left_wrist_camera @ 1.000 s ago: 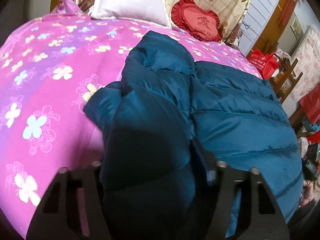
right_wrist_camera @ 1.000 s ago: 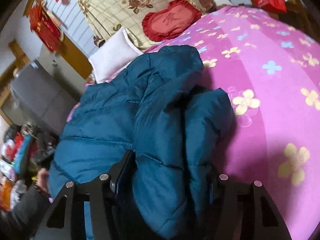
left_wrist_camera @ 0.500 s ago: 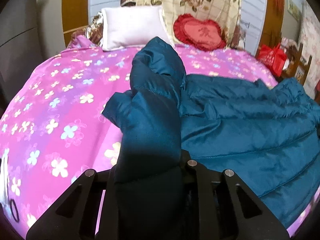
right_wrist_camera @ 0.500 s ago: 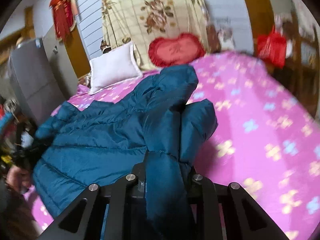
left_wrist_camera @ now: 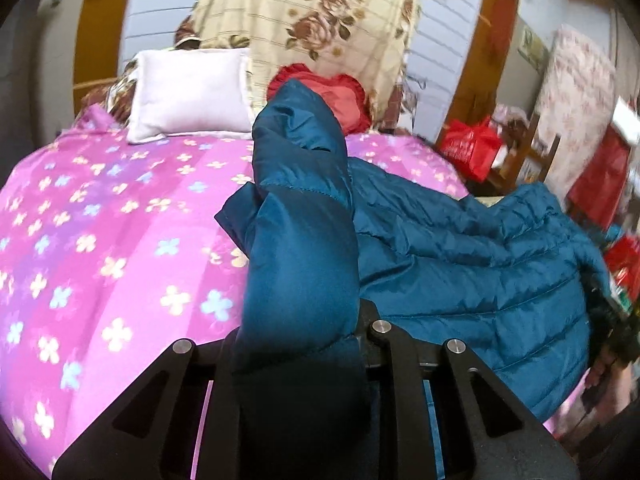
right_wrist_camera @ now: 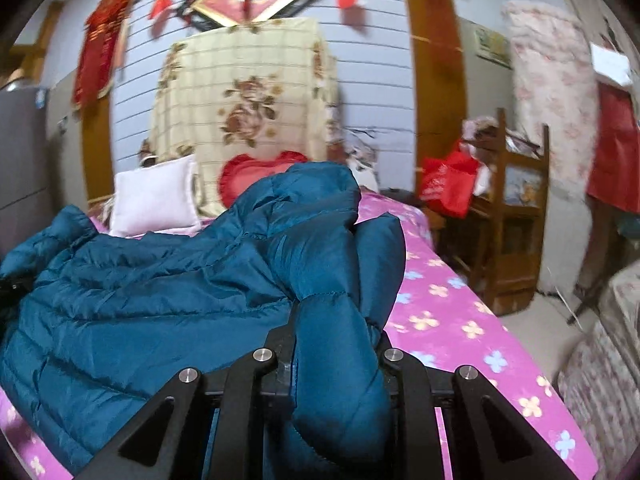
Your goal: Fold large clothes
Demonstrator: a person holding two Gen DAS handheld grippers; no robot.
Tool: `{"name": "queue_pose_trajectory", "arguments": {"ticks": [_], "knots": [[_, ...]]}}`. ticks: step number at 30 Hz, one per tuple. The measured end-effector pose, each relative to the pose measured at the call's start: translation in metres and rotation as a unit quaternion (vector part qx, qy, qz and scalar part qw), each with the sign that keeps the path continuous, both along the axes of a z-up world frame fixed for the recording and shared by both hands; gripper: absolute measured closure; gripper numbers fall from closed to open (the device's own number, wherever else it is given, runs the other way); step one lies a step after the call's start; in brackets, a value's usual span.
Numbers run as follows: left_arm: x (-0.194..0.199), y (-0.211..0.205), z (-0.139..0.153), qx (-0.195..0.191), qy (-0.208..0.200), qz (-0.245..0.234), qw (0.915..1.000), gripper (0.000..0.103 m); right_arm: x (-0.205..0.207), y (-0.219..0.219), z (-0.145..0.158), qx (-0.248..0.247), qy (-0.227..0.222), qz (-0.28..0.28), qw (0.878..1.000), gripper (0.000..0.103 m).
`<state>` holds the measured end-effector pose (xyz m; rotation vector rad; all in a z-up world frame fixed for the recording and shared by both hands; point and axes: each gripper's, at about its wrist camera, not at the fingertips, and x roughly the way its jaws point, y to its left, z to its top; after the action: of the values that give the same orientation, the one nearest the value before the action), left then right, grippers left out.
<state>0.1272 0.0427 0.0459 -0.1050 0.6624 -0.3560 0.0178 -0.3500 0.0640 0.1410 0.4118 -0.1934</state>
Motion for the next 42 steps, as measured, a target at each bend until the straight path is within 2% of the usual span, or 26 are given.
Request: {"name": "queue_pose_trajectory", "arguments": {"ticks": [2,3,4,5,6,7,8,11,13,15,17,19,21,22,25,26,27,28,29,30,32,42], "knots": [[0.019,-0.016,-0.022,0.026,0.023,0.001,0.9994,0.080,0.005,-0.018,-0.024,0.043,0.001,-0.004,0.999,0.082],[0.030,-0.020,-0.038,0.038,0.046,0.007,0.9982,0.079,0.011,-0.027,-0.040,0.071,0.017,-0.005,0.997,0.080],[0.041,-0.021,-0.058,0.052,0.078,0.018,0.9954,0.072,0.018,-0.034,-0.055,0.098,0.046,-0.010,0.994,0.078],[0.048,-0.016,-0.074,0.049,0.105,0.027,0.9929,0.059,0.023,-0.039,-0.065,0.115,0.070,-0.014,0.991,0.073],[0.049,-0.010,-0.080,0.032,0.113,0.034,0.9925,0.055,0.030,-0.045,-0.079,0.139,0.102,-0.021,0.985,0.068],[0.048,-0.002,-0.083,0.011,0.112,0.037,0.9930,0.052,0.030,-0.048,-0.081,0.149,0.108,-0.024,0.983,0.062],[0.046,0.002,-0.083,0.001,0.111,0.040,0.9930,0.047,0.027,-0.053,-0.079,0.164,0.102,-0.028,0.981,0.059],[0.043,0.020,-0.073,-0.024,0.106,0.057,0.9924,0.045,0.017,-0.064,-0.064,0.194,0.075,-0.050,0.977,0.056],[0.037,0.023,-0.060,-0.031,0.082,0.072,0.9935,0.045,0.007,-0.062,-0.048,0.166,0.060,-0.098,0.979,0.055],[0.033,0.020,-0.043,-0.029,0.051,0.079,0.9951,0.045,0.007,-0.042,-0.024,0.102,0.039,-0.109,0.988,0.052],[0.039,0.008,-0.026,-0.025,0.030,0.067,0.9970,0.045,0.022,-0.018,-0.010,0.072,0.043,-0.072,0.994,0.046],[0.051,-0.014,-0.013,0.001,0.021,0.065,0.9976,0.045,0.048,0.013,-0.002,0.047,0.064,-0.026,0.997,0.035],[0.069,-0.037,-0.008,0.021,0.014,0.060,0.9979,0.037,0.072,0.031,-0.002,0.013,0.090,-0.014,0.996,0.026],[0.080,-0.044,-0.010,0.026,0.018,0.053,0.9981,0.028,0.080,0.035,-0.006,0.005,0.103,-0.011,0.995,0.023],[0.115,-0.054,-0.024,0.055,0.031,0.063,0.9960,0.027,0.123,0.037,-0.030,0.010,0.165,0.014,0.986,0.019],[0.128,-0.060,-0.037,0.092,0.035,0.067,0.9929,0.027,0.125,0.036,-0.043,0.012,0.189,0.018,0.982,0.011],[0.134,-0.064,-0.049,0.115,0.045,0.070,0.9898,0.027,0.139,0.032,-0.066,0.016,0.239,0.022,0.971,0.008],[0.148,-0.066,-0.073,0.144,0.082,0.072,0.9835,0.027,0.138,0.032,-0.078,0.022,0.246,0.027,0.969,0.006],[0.155,-0.064,-0.091,0.138,0.116,0.071,0.9810,0.024,0.135,0.024,-0.086,0.037,0.223,0.037,0.973,0.004],[0.159,-0.057,-0.098,0.095,0.121,0.073,0.9854,0.023,0.132,0.017,-0.088,0.053,0.211,0.041,0.975,0.004],[0.160,-0.051,-0.102,0.073,0.111,0.081,0.9878,0.022,0.132,0.009,-0.092,0.071,0.202,0.046,0.976,0.004],[0.158,-0.052,-0.103,0.066,0.106,0.085,0.9885,0.021,0.137,0.013,-0.098,0.074,0.195,0.051,0.977,0.002]]}}
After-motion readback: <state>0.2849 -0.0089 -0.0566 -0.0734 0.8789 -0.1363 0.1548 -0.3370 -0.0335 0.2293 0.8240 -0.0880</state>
